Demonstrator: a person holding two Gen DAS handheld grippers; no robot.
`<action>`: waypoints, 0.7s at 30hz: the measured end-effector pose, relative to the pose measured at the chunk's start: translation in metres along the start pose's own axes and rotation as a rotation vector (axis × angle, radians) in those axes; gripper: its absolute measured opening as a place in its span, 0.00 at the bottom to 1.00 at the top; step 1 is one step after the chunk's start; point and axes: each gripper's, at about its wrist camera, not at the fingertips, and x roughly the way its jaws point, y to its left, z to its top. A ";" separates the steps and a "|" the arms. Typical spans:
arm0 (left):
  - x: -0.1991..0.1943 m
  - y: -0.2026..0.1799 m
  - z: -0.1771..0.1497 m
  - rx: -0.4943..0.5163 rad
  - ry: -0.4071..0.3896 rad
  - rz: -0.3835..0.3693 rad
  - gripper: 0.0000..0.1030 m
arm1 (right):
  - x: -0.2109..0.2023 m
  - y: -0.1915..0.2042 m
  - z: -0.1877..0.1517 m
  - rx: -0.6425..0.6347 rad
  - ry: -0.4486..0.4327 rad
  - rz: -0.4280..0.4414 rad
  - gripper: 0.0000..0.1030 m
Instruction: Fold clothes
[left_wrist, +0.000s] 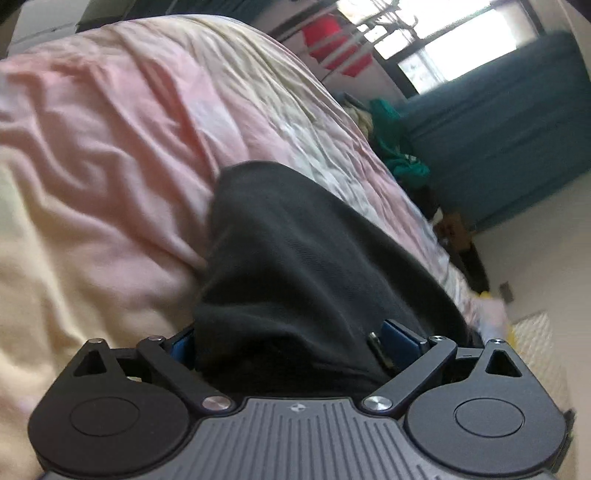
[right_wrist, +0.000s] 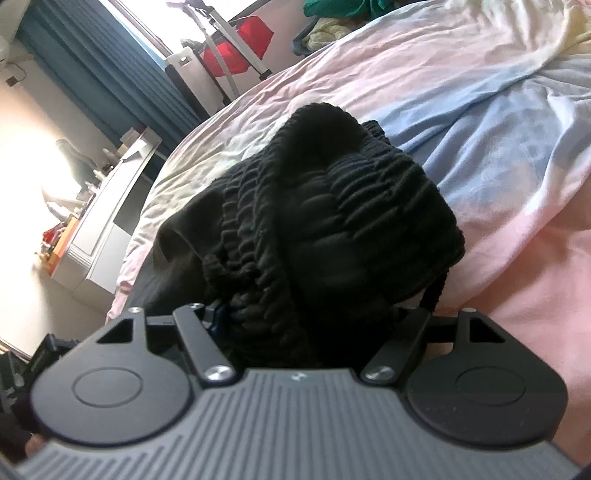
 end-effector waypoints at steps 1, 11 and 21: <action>0.000 -0.002 -0.002 0.012 -0.007 0.012 0.91 | 0.000 0.000 -0.001 0.000 -0.005 -0.001 0.72; -0.014 -0.003 -0.007 0.015 -0.082 0.032 0.68 | -0.004 0.014 -0.011 -0.070 -0.057 -0.058 0.63; -0.045 0.010 -0.020 -0.068 -0.126 0.013 0.57 | -0.036 0.049 -0.026 -0.132 -0.123 -0.133 0.60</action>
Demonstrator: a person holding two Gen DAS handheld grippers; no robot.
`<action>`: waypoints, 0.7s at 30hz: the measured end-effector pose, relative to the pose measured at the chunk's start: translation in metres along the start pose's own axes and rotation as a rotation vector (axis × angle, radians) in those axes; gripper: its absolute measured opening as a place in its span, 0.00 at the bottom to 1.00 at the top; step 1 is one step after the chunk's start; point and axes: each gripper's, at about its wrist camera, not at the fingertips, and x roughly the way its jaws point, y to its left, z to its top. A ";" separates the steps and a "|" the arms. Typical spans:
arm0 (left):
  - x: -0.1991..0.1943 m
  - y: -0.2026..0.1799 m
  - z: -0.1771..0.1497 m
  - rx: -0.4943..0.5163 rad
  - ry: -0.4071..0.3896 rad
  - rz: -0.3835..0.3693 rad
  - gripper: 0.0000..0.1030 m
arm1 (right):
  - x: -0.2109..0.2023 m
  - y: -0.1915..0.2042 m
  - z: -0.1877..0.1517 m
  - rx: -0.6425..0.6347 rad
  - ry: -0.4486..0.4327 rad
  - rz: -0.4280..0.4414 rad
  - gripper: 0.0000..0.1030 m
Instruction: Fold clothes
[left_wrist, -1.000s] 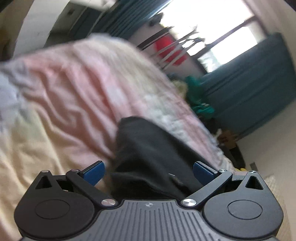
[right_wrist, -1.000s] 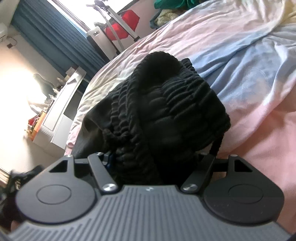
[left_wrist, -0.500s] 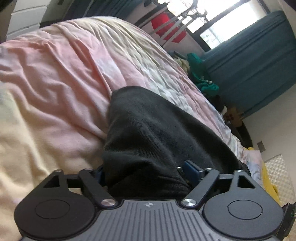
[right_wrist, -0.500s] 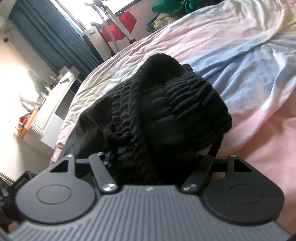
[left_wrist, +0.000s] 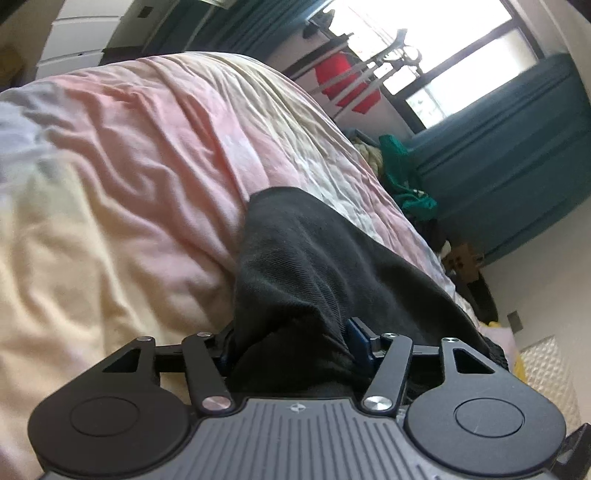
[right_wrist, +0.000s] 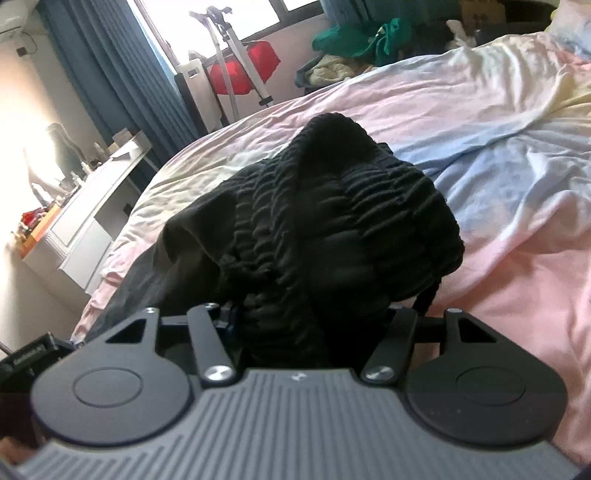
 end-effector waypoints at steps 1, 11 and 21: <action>-0.004 0.003 -0.001 -0.007 -0.005 -0.001 0.56 | -0.004 0.005 0.001 -0.005 -0.004 -0.011 0.59; -0.043 0.022 -0.013 -0.042 -0.058 -0.006 0.44 | -0.028 0.019 -0.003 -0.047 -0.057 0.039 0.57; -0.056 0.000 -0.019 0.003 -0.109 0.015 0.37 | -0.047 0.000 -0.003 0.002 -0.076 0.147 0.48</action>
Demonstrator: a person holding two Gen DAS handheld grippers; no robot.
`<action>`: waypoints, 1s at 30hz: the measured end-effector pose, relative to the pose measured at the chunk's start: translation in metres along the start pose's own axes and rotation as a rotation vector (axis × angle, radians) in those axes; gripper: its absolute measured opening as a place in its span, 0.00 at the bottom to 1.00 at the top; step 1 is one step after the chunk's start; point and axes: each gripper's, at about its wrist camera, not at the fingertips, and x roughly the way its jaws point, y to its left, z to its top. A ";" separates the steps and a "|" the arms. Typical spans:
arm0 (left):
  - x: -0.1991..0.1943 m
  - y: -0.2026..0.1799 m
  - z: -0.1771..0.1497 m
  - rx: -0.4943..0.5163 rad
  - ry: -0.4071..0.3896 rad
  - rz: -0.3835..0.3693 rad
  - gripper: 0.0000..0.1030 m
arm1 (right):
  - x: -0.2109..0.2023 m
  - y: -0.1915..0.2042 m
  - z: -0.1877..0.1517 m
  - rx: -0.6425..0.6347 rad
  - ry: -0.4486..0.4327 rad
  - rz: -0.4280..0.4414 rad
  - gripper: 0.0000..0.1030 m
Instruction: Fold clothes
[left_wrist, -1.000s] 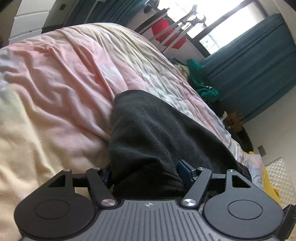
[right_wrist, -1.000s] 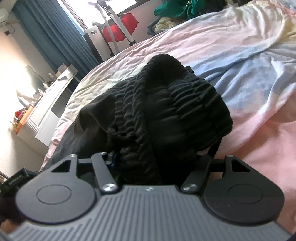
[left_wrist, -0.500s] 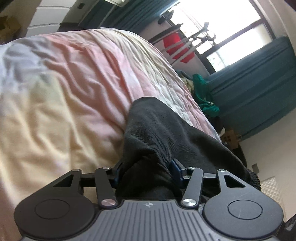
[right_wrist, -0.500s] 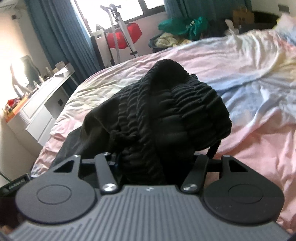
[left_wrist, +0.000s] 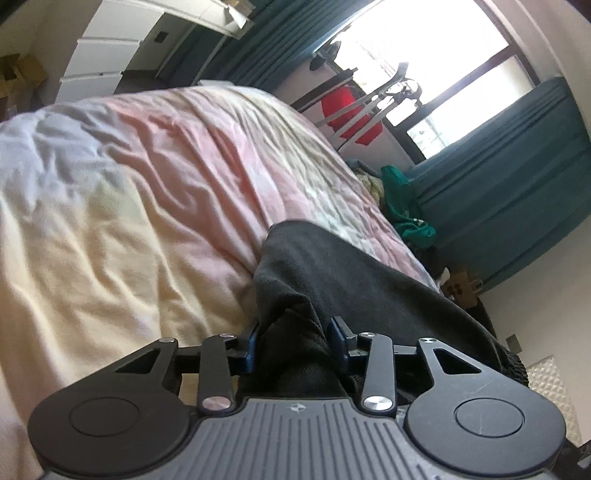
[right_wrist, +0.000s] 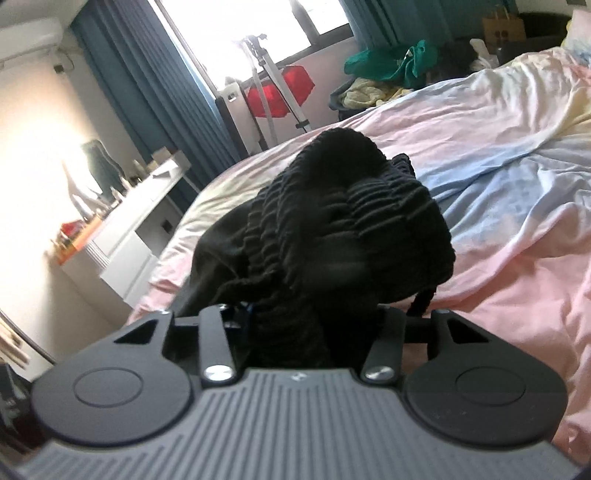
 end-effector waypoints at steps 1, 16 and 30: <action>-0.001 -0.005 0.000 0.014 -0.006 0.005 0.36 | -0.001 0.000 0.005 0.003 -0.001 0.007 0.47; -0.007 -0.177 0.042 0.240 -0.065 0.008 0.33 | -0.038 -0.049 0.103 0.101 -0.120 0.134 0.42; 0.211 -0.411 -0.014 0.419 0.021 -0.211 0.34 | -0.058 -0.228 0.217 0.157 -0.396 -0.066 0.42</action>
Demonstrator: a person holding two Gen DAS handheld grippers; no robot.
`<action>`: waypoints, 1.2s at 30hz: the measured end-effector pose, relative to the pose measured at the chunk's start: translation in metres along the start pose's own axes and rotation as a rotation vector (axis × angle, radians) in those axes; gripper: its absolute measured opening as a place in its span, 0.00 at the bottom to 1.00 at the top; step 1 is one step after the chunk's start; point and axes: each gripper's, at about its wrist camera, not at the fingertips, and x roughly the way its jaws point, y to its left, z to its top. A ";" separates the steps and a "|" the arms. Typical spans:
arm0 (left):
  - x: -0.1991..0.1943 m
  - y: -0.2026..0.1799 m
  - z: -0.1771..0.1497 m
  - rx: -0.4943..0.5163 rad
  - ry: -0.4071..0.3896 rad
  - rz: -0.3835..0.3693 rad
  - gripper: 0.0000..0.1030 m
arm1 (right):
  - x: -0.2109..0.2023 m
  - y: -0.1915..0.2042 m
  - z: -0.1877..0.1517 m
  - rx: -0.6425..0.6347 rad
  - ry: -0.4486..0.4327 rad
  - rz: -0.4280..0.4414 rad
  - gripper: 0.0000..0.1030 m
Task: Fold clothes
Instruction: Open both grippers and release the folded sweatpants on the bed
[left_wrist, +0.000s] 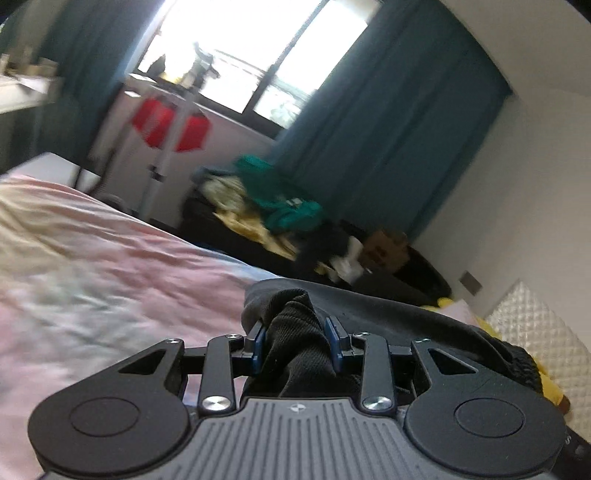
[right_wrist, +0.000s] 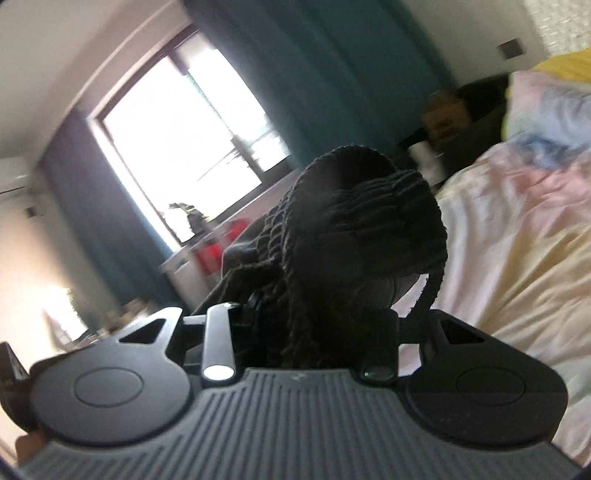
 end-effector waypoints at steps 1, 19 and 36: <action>0.022 -0.008 -0.009 0.009 0.016 -0.012 0.34 | 0.004 -0.018 -0.002 0.010 -0.013 -0.024 0.42; 0.129 -0.014 -0.121 0.302 0.269 0.052 0.38 | 0.013 -0.145 -0.113 0.335 0.208 -0.326 0.64; -0.138 -0.093 -0.068 0.481 0.013 -0.046 0.72 | -0.161 0.056 -0.074 -0.186 0.029 -0.329 0.65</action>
